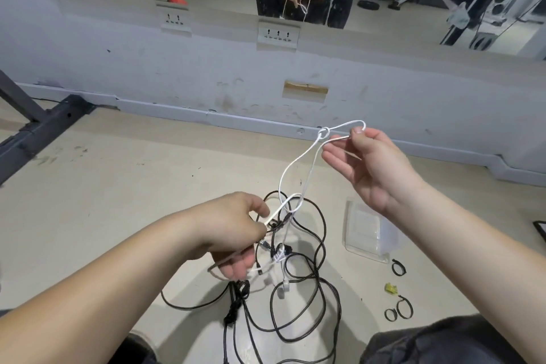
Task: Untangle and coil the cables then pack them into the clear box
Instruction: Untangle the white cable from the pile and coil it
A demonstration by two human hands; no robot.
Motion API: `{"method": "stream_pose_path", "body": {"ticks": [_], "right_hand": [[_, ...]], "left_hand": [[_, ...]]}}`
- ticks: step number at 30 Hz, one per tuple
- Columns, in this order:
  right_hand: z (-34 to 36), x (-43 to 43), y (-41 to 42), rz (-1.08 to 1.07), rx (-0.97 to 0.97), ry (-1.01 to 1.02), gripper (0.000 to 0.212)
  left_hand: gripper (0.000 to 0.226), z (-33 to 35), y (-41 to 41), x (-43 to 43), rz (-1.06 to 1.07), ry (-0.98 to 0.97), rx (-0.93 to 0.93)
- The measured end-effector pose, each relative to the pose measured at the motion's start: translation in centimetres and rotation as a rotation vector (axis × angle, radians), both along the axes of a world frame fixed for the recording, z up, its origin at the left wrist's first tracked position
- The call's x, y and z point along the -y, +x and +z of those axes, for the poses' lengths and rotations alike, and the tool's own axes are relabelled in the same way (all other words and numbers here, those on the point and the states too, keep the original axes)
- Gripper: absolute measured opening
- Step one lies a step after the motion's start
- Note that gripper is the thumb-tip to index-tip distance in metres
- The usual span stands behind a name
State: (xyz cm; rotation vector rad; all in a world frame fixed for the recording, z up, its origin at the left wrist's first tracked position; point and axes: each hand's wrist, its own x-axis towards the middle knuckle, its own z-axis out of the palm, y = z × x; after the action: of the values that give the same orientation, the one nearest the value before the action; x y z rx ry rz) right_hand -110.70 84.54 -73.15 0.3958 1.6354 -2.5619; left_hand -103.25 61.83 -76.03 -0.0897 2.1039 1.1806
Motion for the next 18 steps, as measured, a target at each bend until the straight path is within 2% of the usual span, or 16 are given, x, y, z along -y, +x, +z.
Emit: {"method": "stream_pose_path", "body": {"ticks": [2,3,6,7,9,11,12,13,15,16,18], "right_hand": [[0.3,0.1,0.2,0.051,0.015,-0.031,0.005],[0.4,0.3,0.5,0.102,0.018,-0.065,0.006],[0.8,1.5,1.5,0.306,0.018,-0.132,0.007],[1.0,2.0,1.9,0.363,0.016,-0.139,0.007],[1.5,2.7,2.5,0.441,0.02,-0.165,0.008],[1.6,2.7,2.6,0.486,0.011,-0.139,0.01],[1.6,2.2,2.4,0.487,-0.015,-0.027,0.011],[1.4,1.4,2.0,0.479,-0.058,0.173,0.013],[0.3,-0.6,1.3,0.472,-0.138,0.701,0.022],[-0.4,-1.6,0.9,0.467,-0.152,0.917,0.022],[-2.3,-3.4,0.2,0.391,-0.134,1.204,0.01]], "left_hand": [[0.02,-0.1,0.1,-0.3,0.006,0.039,0.043],[0.02,-0.1,0.0,-0.4,0.04,0.068,0.042],[0.044,-0.9,-0.5,-0.5,0.148,0.12,0.0],[0.043,-1.2,-0.5,-0.7,0.165,0.133,-0.028],[0.026,-1.6,-0.5,-1.2,0.187,0.206,-0.102],[0.028,-1.6,-1.0,-1.5,0.235,0.262,-0.22],[0.031,-1.3,-1.4,-1.5,0.285,0.284,-0.285],[0.032,-0.8,-1.9,-1.3,0.354,0.313,-0.337],[0.029,0.4,-3.1,-0.4,0.532,0.396,-0.391],[0.028,0.9,-3.4,0.2,0.614,0.429,-0.402],[0.029,1.9,-4.0,1.5,0.718,0.455,-0.408]]}}
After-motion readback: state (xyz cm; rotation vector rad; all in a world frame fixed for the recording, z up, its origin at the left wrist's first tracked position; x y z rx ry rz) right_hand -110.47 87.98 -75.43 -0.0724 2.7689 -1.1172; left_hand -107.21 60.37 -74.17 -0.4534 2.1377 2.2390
